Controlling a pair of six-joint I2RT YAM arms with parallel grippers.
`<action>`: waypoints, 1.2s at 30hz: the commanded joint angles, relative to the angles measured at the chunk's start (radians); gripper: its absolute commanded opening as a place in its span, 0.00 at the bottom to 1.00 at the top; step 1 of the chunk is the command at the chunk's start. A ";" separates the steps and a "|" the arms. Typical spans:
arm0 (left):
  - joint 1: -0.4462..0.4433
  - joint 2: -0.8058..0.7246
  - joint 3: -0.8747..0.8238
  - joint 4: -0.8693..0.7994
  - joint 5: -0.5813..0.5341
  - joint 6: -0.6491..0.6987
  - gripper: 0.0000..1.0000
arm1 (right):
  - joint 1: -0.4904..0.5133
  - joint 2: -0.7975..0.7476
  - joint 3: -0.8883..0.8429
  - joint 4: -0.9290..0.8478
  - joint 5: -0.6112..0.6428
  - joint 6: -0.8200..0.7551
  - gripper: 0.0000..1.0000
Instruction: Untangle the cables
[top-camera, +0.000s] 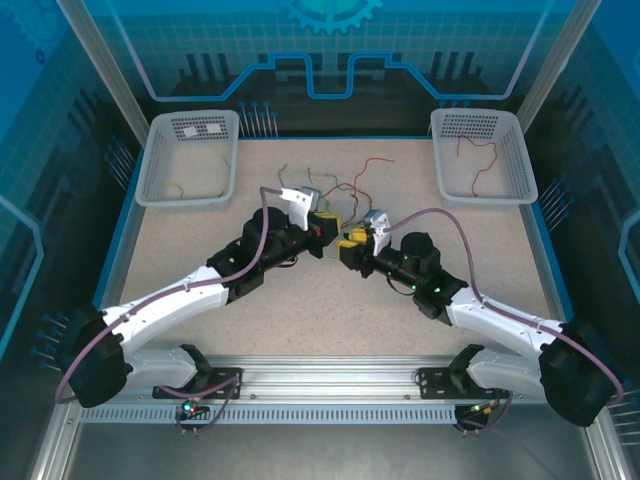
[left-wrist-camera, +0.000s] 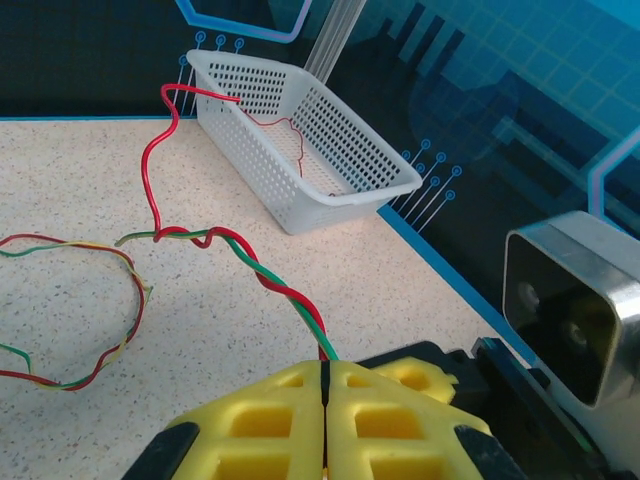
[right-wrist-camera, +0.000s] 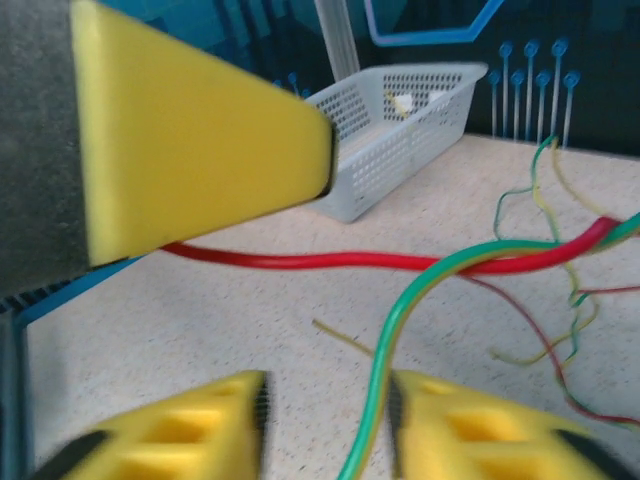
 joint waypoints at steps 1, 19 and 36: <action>-0.006 -0.053 -0.028 0.034 -0.036 -0.003 0.00 | 0.007 -0.018 0.020 0.037 0.083 -0.031 0.22; 0.095 -0.196 -0.179 -0.008 -0.269 0.071 0.00 | -0.108 -0.217 -0.045 -0.149 0.253 -0.062 0.00; 0.174 -0.288 -0.270 -0.074 -0.394 0.099 0.00 | -0.350 -0.308 -0.005 -0.379 0.263 -0.008 0.00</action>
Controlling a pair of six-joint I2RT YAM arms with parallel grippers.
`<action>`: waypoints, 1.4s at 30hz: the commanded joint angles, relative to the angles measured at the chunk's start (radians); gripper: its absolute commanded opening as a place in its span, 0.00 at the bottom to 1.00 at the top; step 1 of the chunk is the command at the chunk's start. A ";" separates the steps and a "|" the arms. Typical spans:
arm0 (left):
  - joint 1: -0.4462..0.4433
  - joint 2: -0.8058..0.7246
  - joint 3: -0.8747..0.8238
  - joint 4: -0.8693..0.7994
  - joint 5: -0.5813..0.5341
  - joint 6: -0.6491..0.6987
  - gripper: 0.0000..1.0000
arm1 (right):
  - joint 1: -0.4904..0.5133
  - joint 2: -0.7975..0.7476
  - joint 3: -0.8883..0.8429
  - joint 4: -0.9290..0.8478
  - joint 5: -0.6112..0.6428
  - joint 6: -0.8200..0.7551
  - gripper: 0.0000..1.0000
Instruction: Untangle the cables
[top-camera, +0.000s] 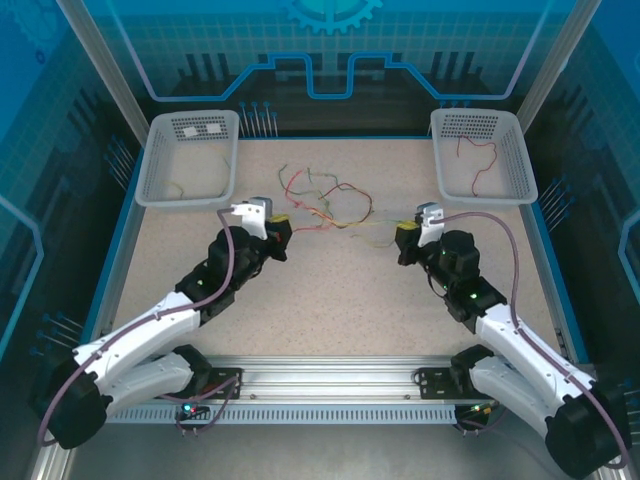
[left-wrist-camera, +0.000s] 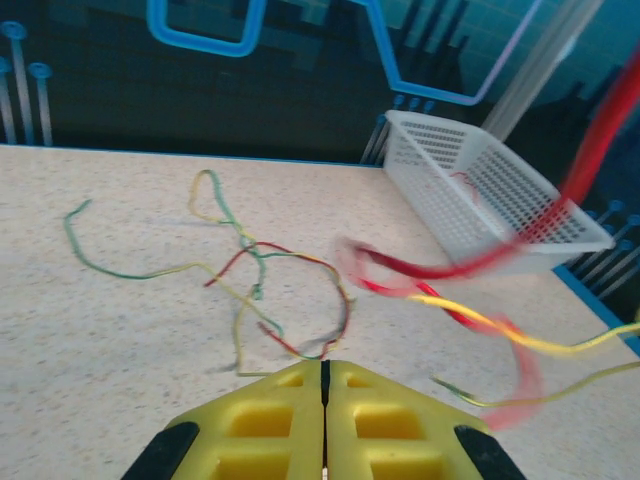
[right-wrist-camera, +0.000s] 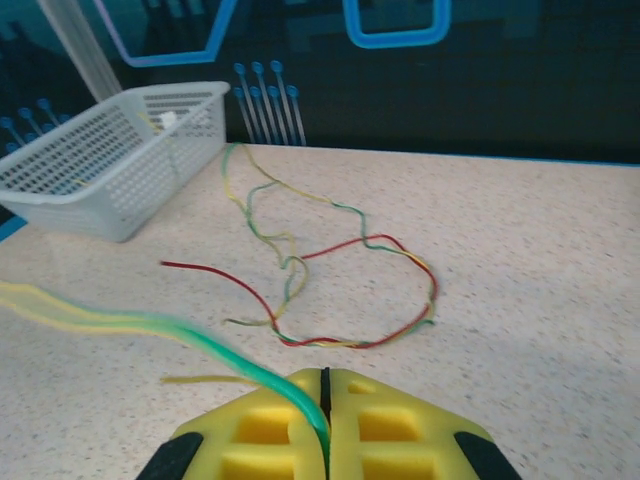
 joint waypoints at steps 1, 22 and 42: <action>0.043 -0.041 -0.034 -0.052 -0.143 0.035 0.00 | -0.065 -0.036 0.035 -0.052 0.095 0.030 0.00; 0.110 -0.266 -0.088 -0.169 0.182 0.046 0.00 | -0.166 -0.163 0.023 -0.049 -0.001 0.000 0.00; -0.121 0.369 0.057 0.205 0.399 0.130 0.00 | -0.064 -0.055 0.124 0.086 -0.369 -0.113 0.00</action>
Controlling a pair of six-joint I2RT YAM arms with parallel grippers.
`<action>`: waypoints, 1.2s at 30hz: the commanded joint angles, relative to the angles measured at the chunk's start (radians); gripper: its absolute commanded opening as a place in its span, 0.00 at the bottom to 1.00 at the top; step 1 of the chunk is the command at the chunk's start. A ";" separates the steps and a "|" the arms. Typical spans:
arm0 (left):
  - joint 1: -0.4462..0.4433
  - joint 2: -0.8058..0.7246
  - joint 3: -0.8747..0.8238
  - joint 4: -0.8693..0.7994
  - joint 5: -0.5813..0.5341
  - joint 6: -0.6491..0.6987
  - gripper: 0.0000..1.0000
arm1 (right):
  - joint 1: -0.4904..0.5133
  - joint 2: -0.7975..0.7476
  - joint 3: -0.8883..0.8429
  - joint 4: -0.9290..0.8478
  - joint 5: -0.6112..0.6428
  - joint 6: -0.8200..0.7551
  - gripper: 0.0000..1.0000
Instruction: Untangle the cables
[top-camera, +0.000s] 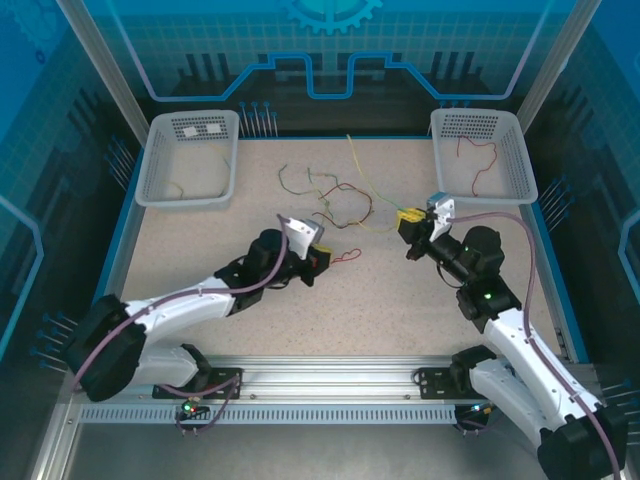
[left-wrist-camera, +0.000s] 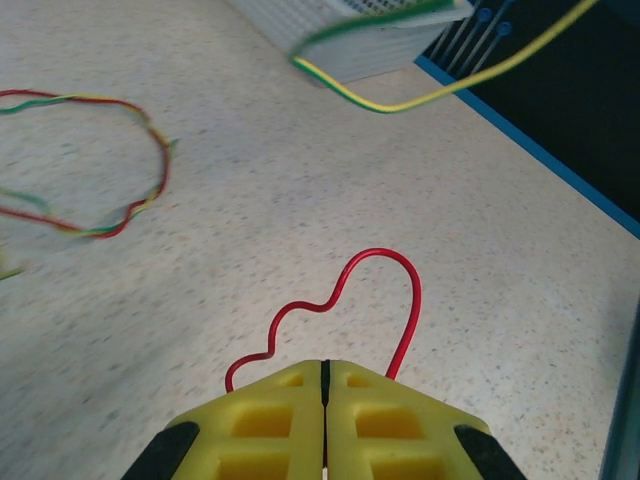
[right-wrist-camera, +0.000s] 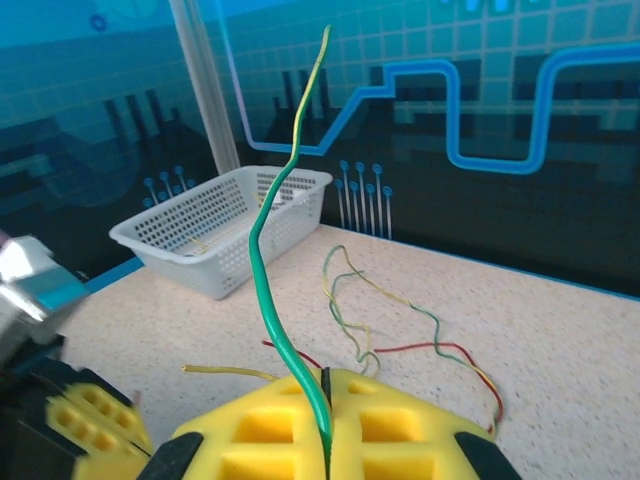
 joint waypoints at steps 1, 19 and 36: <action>-0.016 0.061 0.030 0.121 0.013 0.028 0.01 | 0.024 0.015 0.053 0.013 -0.044 -0.051 0.00; -0.005 -0.173 -0.102 0.328 0.042 0.029 0.50 | 0.073 0.098 0.066 -0.027 -0.049 -0.131 0.00; -0.137 -0.286 0.033 -0.016 -0.090 0.752 0.70 | 0.201 0.282 0.305 -0.406 -0.270 -0.422 0.00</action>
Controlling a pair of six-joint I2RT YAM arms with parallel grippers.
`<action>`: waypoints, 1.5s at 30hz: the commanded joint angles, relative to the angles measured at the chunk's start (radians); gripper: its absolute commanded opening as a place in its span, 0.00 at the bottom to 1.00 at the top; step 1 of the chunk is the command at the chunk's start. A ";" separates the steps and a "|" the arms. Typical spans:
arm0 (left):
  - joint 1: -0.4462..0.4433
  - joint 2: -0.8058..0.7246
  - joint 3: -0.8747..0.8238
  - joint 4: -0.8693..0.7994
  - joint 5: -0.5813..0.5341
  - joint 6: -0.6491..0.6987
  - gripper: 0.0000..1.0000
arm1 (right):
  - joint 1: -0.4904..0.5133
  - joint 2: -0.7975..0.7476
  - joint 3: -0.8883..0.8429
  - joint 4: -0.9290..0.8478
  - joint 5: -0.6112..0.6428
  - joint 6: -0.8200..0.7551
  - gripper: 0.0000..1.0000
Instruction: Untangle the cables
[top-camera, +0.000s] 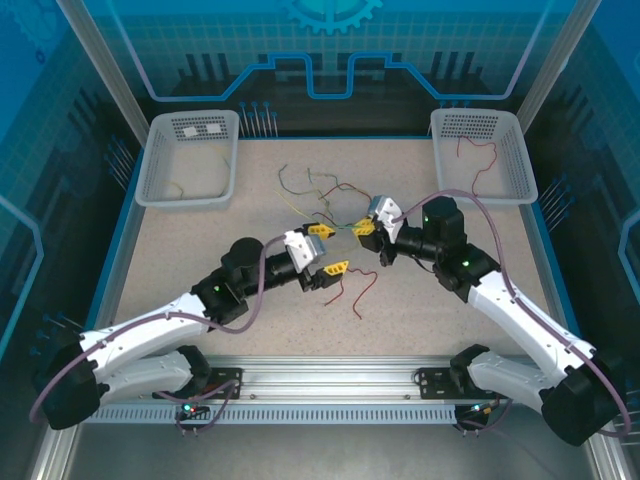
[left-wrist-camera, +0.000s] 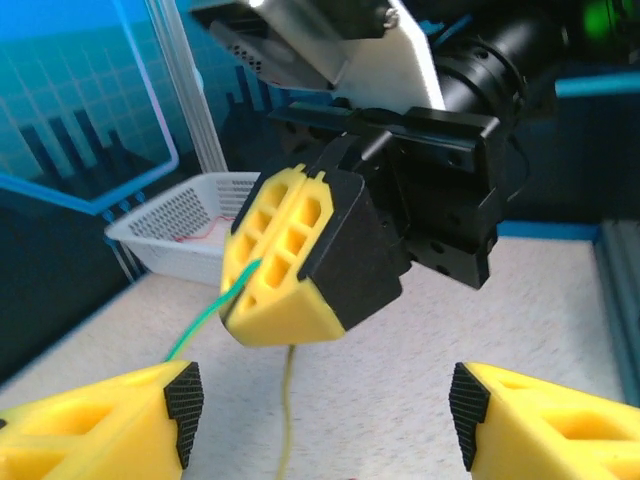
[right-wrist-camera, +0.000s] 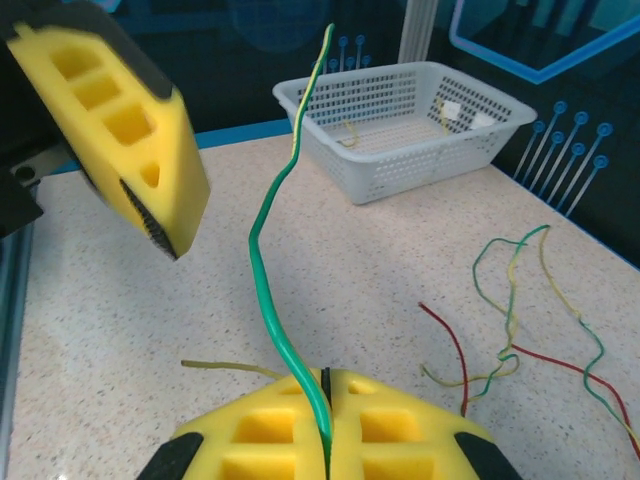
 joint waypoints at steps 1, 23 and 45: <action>-0.033 -0.016 0.016 -0.068 -0.124 0.241 0.70 | 0.015 0.022 0.047 -0.098 -0.073 -0.042 0.00; 0.055 0.109 0.087 -0.069 -0.237 0.263 0.20 | 0.059 0.024 0.067 -0.140 -0.048 -0.083 0.00; 0.503 0.098 0.277 -0.258 -0.340 -0.269 0.00 | 0.083 -0.328 -0.222 0.319 0.511 0.120 0.99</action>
